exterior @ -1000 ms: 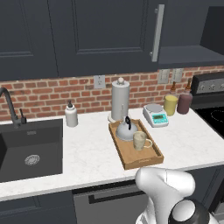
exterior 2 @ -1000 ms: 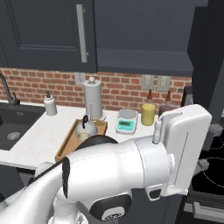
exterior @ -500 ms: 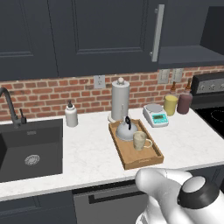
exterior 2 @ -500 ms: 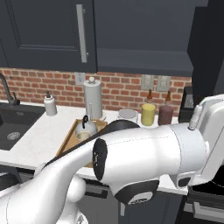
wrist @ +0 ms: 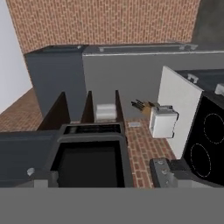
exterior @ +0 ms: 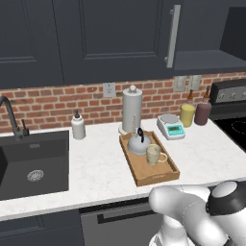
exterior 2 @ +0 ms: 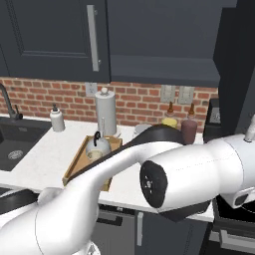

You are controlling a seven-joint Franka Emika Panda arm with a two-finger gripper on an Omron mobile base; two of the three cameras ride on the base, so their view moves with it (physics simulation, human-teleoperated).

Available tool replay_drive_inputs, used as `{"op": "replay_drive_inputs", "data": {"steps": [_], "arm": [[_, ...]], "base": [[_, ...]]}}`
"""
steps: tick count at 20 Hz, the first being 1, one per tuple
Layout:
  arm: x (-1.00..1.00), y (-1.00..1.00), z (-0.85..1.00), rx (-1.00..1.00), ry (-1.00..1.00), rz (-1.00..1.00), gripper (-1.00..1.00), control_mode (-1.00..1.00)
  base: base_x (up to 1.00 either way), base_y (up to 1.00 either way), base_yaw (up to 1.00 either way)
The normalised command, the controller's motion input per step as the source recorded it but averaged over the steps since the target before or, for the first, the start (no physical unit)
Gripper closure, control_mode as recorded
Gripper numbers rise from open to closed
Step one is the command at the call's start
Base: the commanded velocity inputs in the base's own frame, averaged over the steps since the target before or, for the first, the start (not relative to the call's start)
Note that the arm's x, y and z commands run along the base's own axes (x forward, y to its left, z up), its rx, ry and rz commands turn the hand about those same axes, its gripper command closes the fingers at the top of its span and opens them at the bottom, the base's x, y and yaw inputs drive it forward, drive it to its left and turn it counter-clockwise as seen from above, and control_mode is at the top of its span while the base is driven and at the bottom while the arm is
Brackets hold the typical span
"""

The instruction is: Pick the kettle from the counter and place it on the tray. Then pick the mug from the cabinet and place it on the tray. Then close the cabinet doors.

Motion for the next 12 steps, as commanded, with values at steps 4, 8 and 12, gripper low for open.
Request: {"op": "replay_drive_inputs", "data": {"steps": [4,8,12], "arm": [[0.19,-0.2,-0.04,-0.11,0.0,0.16,-1.0,-1.0],[0.07,-0.07,-0.09,-0.17,0.0,0.15,-1.0,-1.0],[0.18,0.0,-0.01,-0.2,0.0,0.1,-1.0,-1.0]], "base": [[0.0,0.0,0.0],[0.0,0.0,0.0],[0.0,0.0,0.0]]}}
